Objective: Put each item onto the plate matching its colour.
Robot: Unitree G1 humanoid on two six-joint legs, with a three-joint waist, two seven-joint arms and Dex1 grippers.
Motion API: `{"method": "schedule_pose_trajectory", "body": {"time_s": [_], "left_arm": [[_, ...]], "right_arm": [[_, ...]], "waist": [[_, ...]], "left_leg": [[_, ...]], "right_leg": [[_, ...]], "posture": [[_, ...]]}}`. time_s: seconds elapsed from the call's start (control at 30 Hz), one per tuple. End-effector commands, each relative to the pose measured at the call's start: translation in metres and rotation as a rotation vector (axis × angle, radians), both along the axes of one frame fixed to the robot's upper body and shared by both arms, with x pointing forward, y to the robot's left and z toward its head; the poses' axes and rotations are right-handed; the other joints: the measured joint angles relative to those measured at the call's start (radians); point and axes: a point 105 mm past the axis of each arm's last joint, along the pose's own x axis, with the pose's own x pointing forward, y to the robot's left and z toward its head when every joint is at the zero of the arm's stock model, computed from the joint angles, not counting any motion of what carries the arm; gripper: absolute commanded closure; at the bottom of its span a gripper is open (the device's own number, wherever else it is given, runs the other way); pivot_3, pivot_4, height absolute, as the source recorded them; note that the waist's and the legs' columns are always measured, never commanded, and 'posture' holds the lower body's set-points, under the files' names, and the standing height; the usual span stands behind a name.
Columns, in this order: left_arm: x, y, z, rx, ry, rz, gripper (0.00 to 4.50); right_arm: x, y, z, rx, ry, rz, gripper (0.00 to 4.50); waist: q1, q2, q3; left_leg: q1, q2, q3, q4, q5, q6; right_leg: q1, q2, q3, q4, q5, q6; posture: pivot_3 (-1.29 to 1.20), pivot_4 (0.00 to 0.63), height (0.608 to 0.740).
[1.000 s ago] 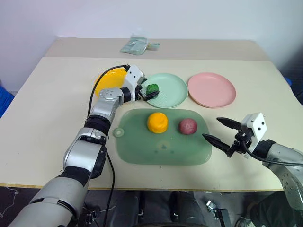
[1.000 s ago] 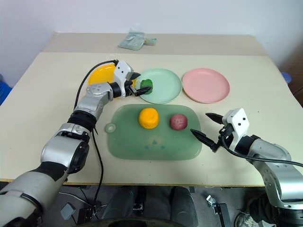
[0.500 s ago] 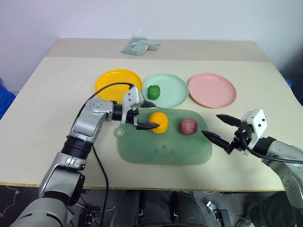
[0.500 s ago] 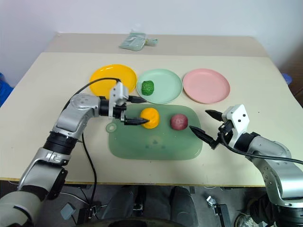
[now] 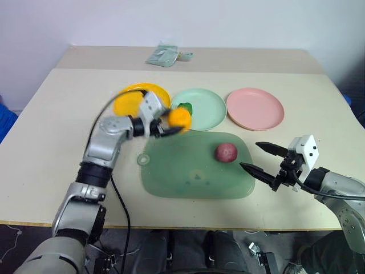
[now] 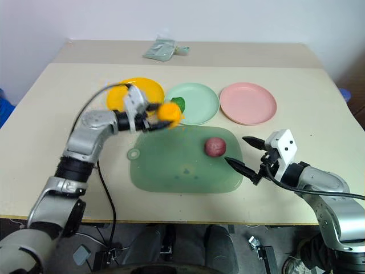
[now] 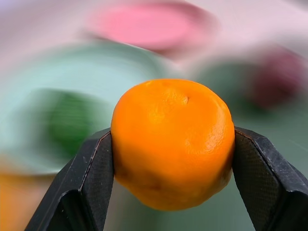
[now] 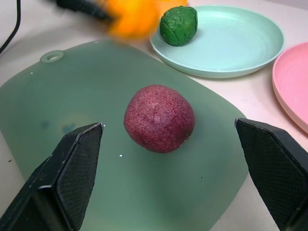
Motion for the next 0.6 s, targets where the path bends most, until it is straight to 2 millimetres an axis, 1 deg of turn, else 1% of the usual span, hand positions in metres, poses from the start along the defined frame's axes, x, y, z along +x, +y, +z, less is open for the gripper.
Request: {"method": "schedule_pose_trajectory", "body": {"time_s": [0.03, 0.1, 0.2, 0.27, 0.3, 0.33, 0.4, 0.53, 0.57, 0.6], "left_arm": [[0.031, 0.056, 0.011, -0.051, -0.003, 0.362, 1.53], [0.037, 0.066, 0.005, -0.052, 0.024, 0.433, 1.53], [0.040, 0.071, -0.004, -0.030, 0.022, 0.453, 1.53], [0.040, 0.072, -0.010, -0.018, 0.021, 0.450, 0.53], [0.040, 0.072, -0.011, -0.022, 0.019, 0.444, 0.13], [0.039, 0.071, -0.010, -0.028, 0.009, 0.439, 0.05], [0.037, 0.070, -0.005, -0.025, -0.035, 0.430, 0.05], [0.027, 0.068, 0.009, -0.056, -0.133, 0.393, 0.05], [0.023, 0.067, 0.011, -0.062, -0.143, 0.378, 0.05], [0.010, 0.057, 0.013, -0.076, -0.159, 0.285, 0.05]], "right_arm": [[-0.001, 0.006, 0.006, -0.002, -0.044, 0.028, 0.00], [0.001, 0.008, 0.005, -0.004, -0.046, 0.035, 0.00], [0.007, 0.011, 0.006, 0.012, -0.033, 0.031, 0.00], [0.010, 0.013, 0.007, 0.023, -0.018, 0.037, 0.00], [0.010, 0.015, 0.008, 0.022, -0.016, 0.041, 0.00], [0.011, 0.018, 0.008, 0.019, -0.020, 0.048, 0.00], [0.012, 0.023, 0.010, 0.013, -0.032, 0.053, 0.00], [0.012, 0.036, 0.010, 0.008, -0.050, 0.078, 0.00], [0.013, 0.039, 0.010, 0.006, -0.059, 0.078, 0.00], [0.019, 0.041, 0.008, 0.001, -0.067, 0.062, 0.00]], "waist": [[0.000, 0.000, 0.000], [-0.001, 0.000, 0.000], [0.002, 0.000, 0.000], [0.003, -0.002, 0.001], [0.002, -0.002, 0.001], [0.002, -0.002, 0.001], [0.001, -0.002, 0.001], [-0.002, -0.002, 0.001], [-0.002, -0.002, 0.001], [-0.003, -0.002, 0.001]], "left_leg": [[0.000, 0.000, 0.000, 0.000, 0.000, 0.000], [0.000, 0.000, 0.000, -0.001, 0.000, 0.000], [0.000, -0.001, 0.001, 0.000, 0.000, 0.000], [0.000, -0.001, 0.001, 0.000, 0.000, 0.000], [0.000, -0.001, 0.001, 0.000, 0.000, 0.000], [-0.001, 0.000, 0.000, 0.000, 0.000, 0.000], [-0.001, 0.000, 0.000, 0.000, 0.000, 0.000], [0.000, 0.000, 0.001, 0.000, 0.000, -0.001], [0.000, 0.000, 0.001, -0.001, 0.000, -0.001], [0.000, 0.000, 0.001, -0.001, 0.000, -0.001]], "right_leg": [[0.000, 0.000, 0.000, 0.000, 0.000, 0.000], [0.000, 0.000, 0.000, 0.000, 0.000, 0.000], [0.000, 0.000, 0.000, 0.001, 0.000, 0.000], [0.000, 0.000, -0.001, 0.001, 0.000, 0.000], [0.000, 0.000, -0.001, 0.001, 0.000, 0.000], [0.000, 0.000, -0.001, 0.001, 0.000, 0.000], [0.000, 0.000, -0.001, 0.001, 0.000, 0.000], [0.000, 0.000, -0.001, 0.001, 0.000, 0.000], [0.000, 0.000, -0.001, 0.001, 0.000, 0.000], [-0.001, 0.000, -0.001, 0.001, 0.000, 0.000]], "posture": [[0.00, 0.150, 0.740], [0.00, 0.150, 0.740], [0.00, 0.150, 0.740], [0.00, 0.150, 0.740], [0.00, 0.150, 0.740], [0.00, 0.150, 0.740], [0.00, 0.150, 0.740], [0.00, 0.150, 0.740], [0.00, 0.150, 0.740], [0.00, 0.150, 0.740]]}}
